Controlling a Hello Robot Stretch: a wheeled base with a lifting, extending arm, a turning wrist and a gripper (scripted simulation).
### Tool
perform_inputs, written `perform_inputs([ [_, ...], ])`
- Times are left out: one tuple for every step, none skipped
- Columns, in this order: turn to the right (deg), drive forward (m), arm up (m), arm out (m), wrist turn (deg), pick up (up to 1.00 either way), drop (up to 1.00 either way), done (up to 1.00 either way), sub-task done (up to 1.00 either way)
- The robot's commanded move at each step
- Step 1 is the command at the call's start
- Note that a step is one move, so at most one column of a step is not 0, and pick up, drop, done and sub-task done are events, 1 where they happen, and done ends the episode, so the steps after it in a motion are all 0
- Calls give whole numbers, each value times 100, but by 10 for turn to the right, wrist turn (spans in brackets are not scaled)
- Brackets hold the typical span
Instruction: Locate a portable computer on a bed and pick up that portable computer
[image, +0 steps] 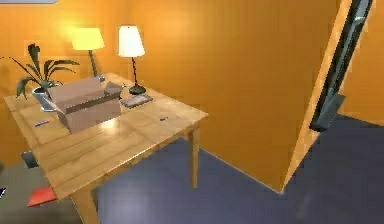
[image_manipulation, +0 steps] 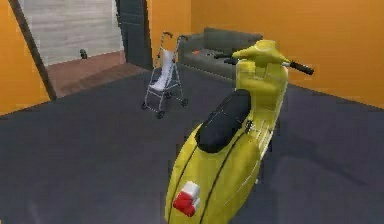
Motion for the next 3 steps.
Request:
perform_inputs([
  [390,0,0,0,0,0,0,0,0],
  [0,80,0,0,0,0,0,0,0],
  [420,0,0,0,0,0,0,0,0],
])
